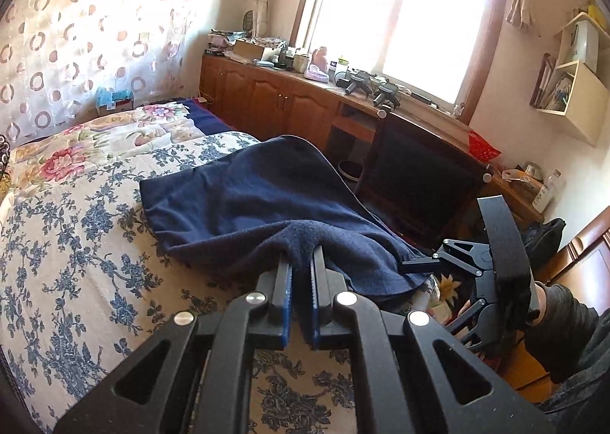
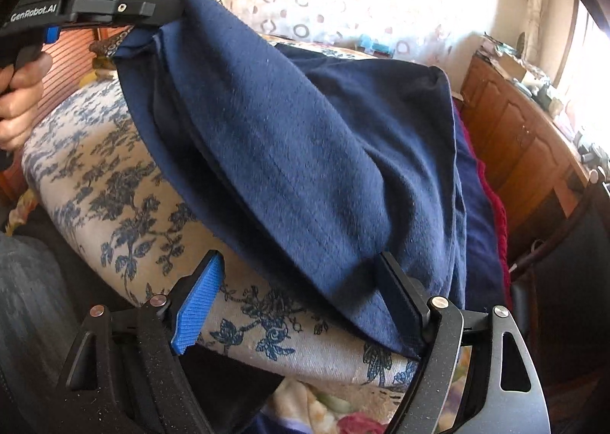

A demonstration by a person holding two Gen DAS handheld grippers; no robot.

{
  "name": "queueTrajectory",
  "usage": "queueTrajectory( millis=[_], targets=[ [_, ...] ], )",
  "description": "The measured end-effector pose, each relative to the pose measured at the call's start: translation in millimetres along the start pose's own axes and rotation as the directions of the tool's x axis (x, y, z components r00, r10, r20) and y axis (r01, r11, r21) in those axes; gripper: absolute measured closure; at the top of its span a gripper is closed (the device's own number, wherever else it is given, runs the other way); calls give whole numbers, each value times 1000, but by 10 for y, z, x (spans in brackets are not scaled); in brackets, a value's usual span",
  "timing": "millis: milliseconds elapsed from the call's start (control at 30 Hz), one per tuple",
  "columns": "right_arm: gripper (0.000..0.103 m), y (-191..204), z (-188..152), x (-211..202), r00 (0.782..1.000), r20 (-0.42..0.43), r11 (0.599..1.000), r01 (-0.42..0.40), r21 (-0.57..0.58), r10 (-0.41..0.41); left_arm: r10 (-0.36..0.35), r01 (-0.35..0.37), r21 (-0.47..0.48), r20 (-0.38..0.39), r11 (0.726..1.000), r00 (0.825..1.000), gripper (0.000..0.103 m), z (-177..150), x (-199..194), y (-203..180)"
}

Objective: Fold small clothes
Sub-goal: 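Grasp the folded shirt with the left gripper while the right gripper grasps its other end, then lift the folded shirt with both grippers and carry it toward the clothes stack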

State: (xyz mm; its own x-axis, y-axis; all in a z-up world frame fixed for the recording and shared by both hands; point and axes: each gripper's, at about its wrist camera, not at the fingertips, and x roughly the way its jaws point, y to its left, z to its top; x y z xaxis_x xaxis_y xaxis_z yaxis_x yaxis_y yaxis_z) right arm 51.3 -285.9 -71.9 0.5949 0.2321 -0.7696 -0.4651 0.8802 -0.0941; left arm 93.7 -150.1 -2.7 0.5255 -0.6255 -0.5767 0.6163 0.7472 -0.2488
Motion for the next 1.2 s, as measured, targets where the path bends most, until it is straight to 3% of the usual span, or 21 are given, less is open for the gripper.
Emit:
queueTrajectory(
  millis=[233,267,367,467,567,700,833,900,967,1033,1133,1167,1200],
  targets=[
    [22,-221,-21,-15,997,20,996,76,43,-76,-6,6,-18,21,1000,1000,99,39,-58,77],
    [33,-265,-3,-10,997,20,996,80,45,-80,-4,5,-20,24,1000,1000,99,56,-64,97],
    [89,-398,106,-7,996,27,996,87,29,-88,-8,8,-27,31,1000,1000,99,117,-50,178],
    [93,-572,408,-150,987,106,993,117,24,-119,6,-4,-44,47,999,999,99,189,-33,305],
    [94,-724,826,-232,973,187,991,136,15,-137,32,-27,-75,65,997,997,98,279,-17,516],
    [95,-820,1367,-55,964,228,988,149,-29,-139,86,-80,-118,54,990,995,96,410,94,793],
    [95,-926,1806,348,971,208,989,134,-63,-118,121,-117,-146,19,982,993,93,495,274,1071],
    [95,-1023,1942,574,978,184,993,107,-54,-95,116,-112,-155,17,982,993,82,493,315,1179],
    [95,-1122,2039,828,986,143,995,92,-40,-86,175,-171,-138,21,976,984,74,485,306,1240],
    [94,-1165,2039,951,990,122,996,80,-30,-76,184,-179,-142,29,974,982,69,496,284,1307],
    [66,-1240,2115,1081,989,106,995,101,-7,-100,159,-156,-164,6,974,987,65,515,368,1433],
    [51,-1302,2153,1094,987,111,993,117,17,-118,150,-150,-164,-12,975,989,65,526,439,1464],
    [45,-1366,2191,1080,985,119,992,120,35,-124,149,-152,-163,-30,975,988,65,527,541,1505]
  ],
)
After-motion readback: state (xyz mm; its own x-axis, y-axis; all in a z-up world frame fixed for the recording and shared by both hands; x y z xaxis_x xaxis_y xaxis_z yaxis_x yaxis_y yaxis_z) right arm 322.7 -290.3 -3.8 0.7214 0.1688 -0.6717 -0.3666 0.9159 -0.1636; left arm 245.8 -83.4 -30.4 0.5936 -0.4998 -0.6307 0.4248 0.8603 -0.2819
